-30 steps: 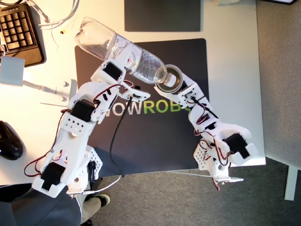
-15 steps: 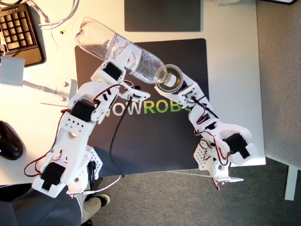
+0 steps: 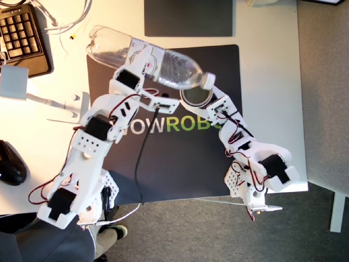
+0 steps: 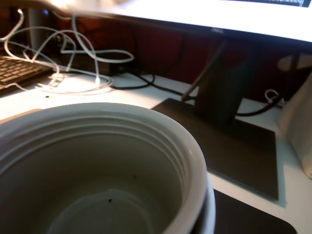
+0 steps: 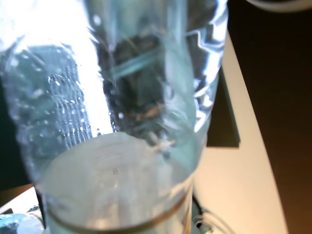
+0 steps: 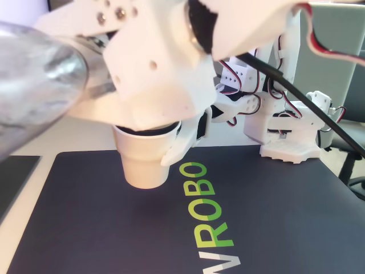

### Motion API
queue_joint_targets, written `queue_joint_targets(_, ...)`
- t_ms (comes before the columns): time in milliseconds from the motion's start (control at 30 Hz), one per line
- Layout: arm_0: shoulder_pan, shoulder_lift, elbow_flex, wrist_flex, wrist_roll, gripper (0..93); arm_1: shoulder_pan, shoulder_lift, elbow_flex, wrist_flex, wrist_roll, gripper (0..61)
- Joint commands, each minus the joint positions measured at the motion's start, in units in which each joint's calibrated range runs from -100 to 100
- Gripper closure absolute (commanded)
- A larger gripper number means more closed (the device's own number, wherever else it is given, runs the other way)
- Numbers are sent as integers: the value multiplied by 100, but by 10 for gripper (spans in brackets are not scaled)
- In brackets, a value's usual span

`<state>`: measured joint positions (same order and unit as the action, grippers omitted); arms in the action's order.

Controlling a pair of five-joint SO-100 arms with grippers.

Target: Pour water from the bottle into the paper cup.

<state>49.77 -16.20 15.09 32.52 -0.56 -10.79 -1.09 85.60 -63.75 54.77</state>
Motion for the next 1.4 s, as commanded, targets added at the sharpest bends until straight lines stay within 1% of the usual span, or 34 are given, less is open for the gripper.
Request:
queue_joint_targets(0, 193, -213, -96, -706, 762, 927, 129, -24, -486, 149, -78, 612)
queue_joint_targets(167, 337, -117, -41, -983, 1299, 927, 164, -41, -559, 329, -142, 612)
queue_joint_targets(200, 363, -91, 13, -1138, 1514, 927, 224, -67, -641, 484, -181, 612)
queue_joint_targets(267, 390, -65, 122, -1342, 1748, 927, 308, -101, -759, 680, -220, 612)
queue_joint_targets(300, 403, -65, 268, -1537, 1939, 927, 380, -110, -850, 746, -225, 612)
queue_joint_targets(400, 403, -74, 649, -1920, 2276, 927, 427, -153, -977, 803, -220, 612)
queue_joint_targets(433, 403, -83, 922, -2246, 2486, 927, 451, -179, -1095, 909, -230, 612)
queue_joint_targets(500, 403, -100, 1222, -2580, 2701, 927, 487, -222, -1222, 1040, -259, 612)
queue_joint_targets(533, 416, -109, 1631, -3134, 2950, 927, 499, -230, -1322, 1097, -269, 612)
queue_joint_targets(633, 442, -100, 2049, -3623, 3272, 927, 535, -239, -1449, 1121, -288, 612)
queue_joint_targets(733, 521, 48, 2503, -4462, 3614, 927, 643, -333, -1758, 1407, -342, 612)
queue_joint_targets(767, 534, 152, 2730, -4902, 3770, 927, 726, -385, -1967, 1628, -376, 612)
queue_joint_targets(833, 534, 265, 2848, -5203, 3922, 927, 822, -393, -2076, 1767, -400, 612)
queue_joint_targets(867, 534, 404, 3003, -5708, 4049, 927, 870, -325, -2076, 1767, -415, 612)
queue_joint_targets(933, 494, 560, 3157, -6246, 4200, 927, 929, -179, -2076, 1767, -415, 612)
queue_joint_targets(967, 442, 734, 3294, -6792, 4303, 927, 977, -24, -2122, 1767, -425, 612)
queue_joint_targets(1000, 403, 830, 3348, -7060, 4327, 927, 1001, 70, -2195, 1767, -430, 612)
queue_joint_targets(1033, 324, 1029, 3448, -7598, 4381, 927, 1061, 268, -2385, 1759, -459, 612)
queue_joint_targets(1100, 233, 1212, 3584, -8063, 4405, 927, 1121, 465, -2576, 1742, -469, 612)
queue_joint_targets(1133, 154, 1438, 3757, -8616, 4435, 927, 1145, 663, -2622, 1636, -430, 612)
queue_joint_targets(1200, 76, 1690, 3911, -9187, 4454, 927, 1109, 886, -2640, 1383, -425, 612)
queue_joint_targets(1233, 10, 1959, 4039, -9724, 4459, 927, 1013, 1195, -2640, 893, -488, 612)
queue_joint_targets(1367, -3, 2585, 4175, -10612, 4479, 927, 870, 1908, -2767, -227, -508, 612)
